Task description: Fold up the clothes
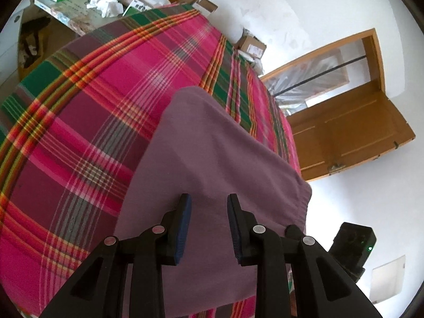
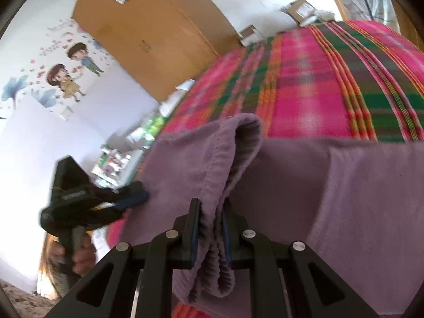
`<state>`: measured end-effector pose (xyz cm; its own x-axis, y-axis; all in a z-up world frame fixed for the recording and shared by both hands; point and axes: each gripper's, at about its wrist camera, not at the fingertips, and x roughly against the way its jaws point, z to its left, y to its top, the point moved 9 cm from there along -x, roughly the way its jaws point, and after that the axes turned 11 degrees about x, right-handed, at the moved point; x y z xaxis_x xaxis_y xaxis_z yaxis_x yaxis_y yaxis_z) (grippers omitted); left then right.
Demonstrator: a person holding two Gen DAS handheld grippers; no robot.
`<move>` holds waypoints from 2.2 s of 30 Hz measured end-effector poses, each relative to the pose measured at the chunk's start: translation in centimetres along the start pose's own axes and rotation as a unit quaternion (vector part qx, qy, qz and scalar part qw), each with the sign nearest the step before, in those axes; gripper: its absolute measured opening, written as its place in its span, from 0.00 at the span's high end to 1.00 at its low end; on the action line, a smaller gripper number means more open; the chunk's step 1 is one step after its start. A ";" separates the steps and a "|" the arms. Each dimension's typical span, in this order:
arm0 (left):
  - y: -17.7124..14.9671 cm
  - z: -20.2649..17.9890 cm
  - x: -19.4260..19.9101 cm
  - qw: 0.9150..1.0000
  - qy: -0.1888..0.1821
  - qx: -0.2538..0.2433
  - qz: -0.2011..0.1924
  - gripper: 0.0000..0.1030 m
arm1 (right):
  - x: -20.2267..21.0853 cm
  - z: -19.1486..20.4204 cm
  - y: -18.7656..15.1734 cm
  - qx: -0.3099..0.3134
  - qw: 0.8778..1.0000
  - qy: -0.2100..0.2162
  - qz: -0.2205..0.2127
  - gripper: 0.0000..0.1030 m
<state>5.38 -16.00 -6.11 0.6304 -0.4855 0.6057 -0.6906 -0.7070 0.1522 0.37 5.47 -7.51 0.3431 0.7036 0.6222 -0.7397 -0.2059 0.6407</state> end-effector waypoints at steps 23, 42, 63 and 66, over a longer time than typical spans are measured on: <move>2.2 1.0 -0.3 1.000 0.011 -0.002 0.000 0.72 | 1.2 0.7 2.2 0.108 0.985 -0.130 -0.031 0.77; 2.1 1.0 0.5 1.000 0.021 -0.014 0.008 0.72 | -1.0 1.1 2.9 0.117 0.984 -0.132 -0.001 0.80; -0.9 2.8 3.0 1.000 0.018 -0.011 0.014 0.72 | -0.4 7.1 -3.3 0.254 0.963 -0.092 0.005 0.76; -0.3 2.8 3.7 1.000 0.018 -0.009 0.002 0.72 | -1.0 9.2 -2.1 0.261 0.963 -0.066 -0.001 0.75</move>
<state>8.87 -19.03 -6.12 0.6149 -0.4691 0.6339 -0.6992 -0.6961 0.1631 6.93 -1.05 -5.39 0.4401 0.6187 0.6507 -0.3599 -0.5424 0.7591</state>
